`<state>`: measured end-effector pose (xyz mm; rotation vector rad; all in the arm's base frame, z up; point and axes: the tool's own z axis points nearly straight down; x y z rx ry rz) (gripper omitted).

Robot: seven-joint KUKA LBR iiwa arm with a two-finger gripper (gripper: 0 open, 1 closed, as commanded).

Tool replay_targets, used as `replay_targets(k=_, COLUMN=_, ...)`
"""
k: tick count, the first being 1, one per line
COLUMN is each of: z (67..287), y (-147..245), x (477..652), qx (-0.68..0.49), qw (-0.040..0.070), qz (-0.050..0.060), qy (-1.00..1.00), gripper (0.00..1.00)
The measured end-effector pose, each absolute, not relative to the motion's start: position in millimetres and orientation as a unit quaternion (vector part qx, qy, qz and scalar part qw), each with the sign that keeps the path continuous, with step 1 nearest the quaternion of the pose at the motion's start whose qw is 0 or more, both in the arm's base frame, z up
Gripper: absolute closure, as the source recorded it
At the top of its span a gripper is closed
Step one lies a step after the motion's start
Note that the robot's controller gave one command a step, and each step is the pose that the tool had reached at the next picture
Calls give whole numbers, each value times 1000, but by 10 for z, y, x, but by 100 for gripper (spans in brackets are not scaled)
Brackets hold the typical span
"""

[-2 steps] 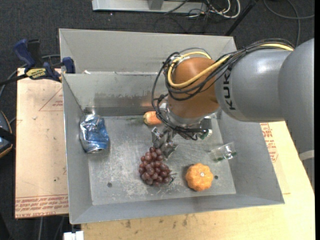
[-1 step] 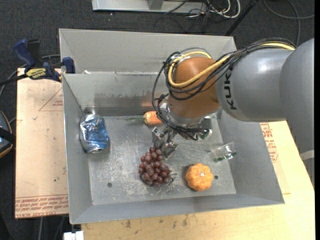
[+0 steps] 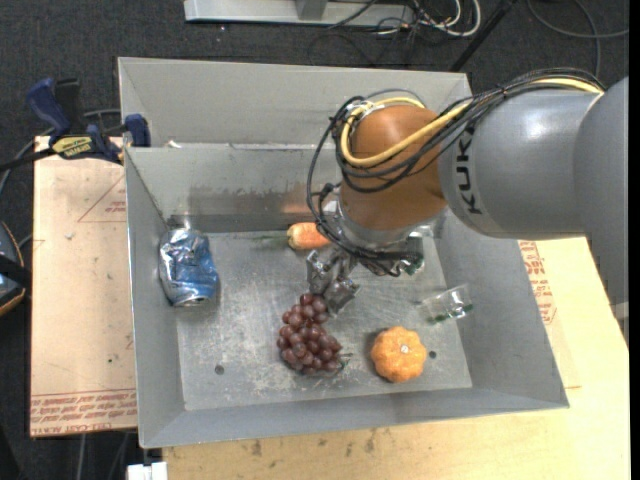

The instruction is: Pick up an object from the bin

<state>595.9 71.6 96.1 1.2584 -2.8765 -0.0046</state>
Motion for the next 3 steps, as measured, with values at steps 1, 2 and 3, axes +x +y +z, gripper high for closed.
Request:
replay_targets(k=1, z=1102, y=721, x=5986, qx=401, qw=-3, qz=0, qy=-916, gripper=100)
replay_targets(k=2, z=1175, y=722, x=5976, qx=400, qw=-2, qz=0, qy=-916, gripper=100)
replay_targets(k=3, z=1295, y=724, x=5960, qx=400, qw=2, qz=-2, qy=-916, gripper=100)
